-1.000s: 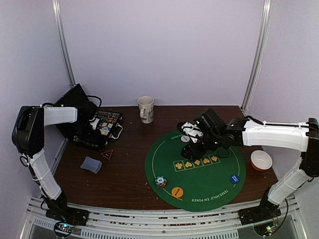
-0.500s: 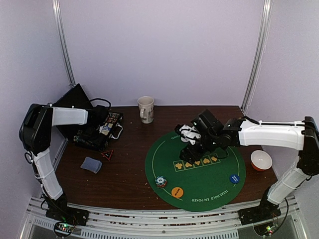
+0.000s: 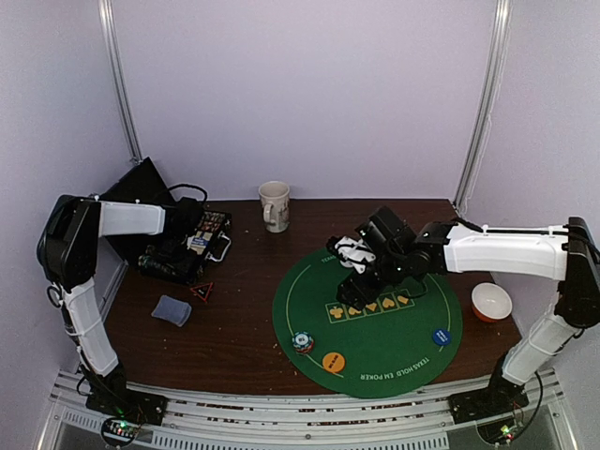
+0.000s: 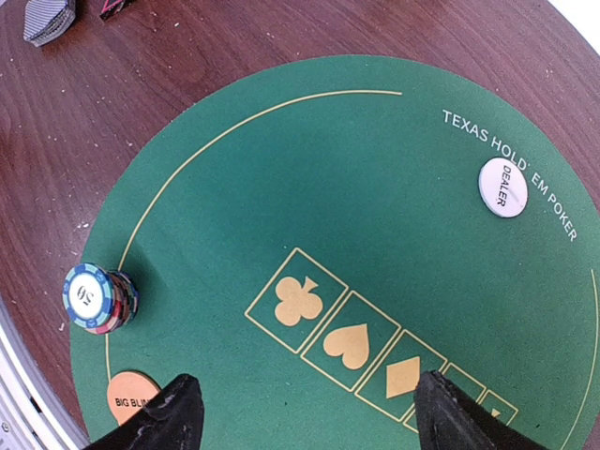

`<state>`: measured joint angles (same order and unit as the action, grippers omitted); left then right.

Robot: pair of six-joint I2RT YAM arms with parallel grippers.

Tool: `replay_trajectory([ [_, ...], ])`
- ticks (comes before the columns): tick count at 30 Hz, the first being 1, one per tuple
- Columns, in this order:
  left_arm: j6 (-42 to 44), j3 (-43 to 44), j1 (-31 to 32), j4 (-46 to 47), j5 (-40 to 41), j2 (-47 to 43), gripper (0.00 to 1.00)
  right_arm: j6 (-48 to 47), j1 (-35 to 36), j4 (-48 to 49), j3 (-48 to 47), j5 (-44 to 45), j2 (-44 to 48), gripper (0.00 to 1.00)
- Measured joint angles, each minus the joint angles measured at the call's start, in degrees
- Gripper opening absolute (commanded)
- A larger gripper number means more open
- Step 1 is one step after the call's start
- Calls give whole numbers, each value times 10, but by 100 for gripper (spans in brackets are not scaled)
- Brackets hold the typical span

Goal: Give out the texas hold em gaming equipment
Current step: Pick up the pile of poker chips from the chip case.

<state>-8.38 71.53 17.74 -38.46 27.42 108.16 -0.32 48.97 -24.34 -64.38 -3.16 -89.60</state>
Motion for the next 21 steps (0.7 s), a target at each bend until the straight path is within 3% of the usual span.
replay_trajectory([
  [8, 2, -2, -9, 9, -31, -4, 48, 0, -1, -9, 0, -1, 0, 80],
  [21, 4, -28, -3, 37, -33, -24, 50, -8, -1, -14, -6, -2, -15, 81],
])
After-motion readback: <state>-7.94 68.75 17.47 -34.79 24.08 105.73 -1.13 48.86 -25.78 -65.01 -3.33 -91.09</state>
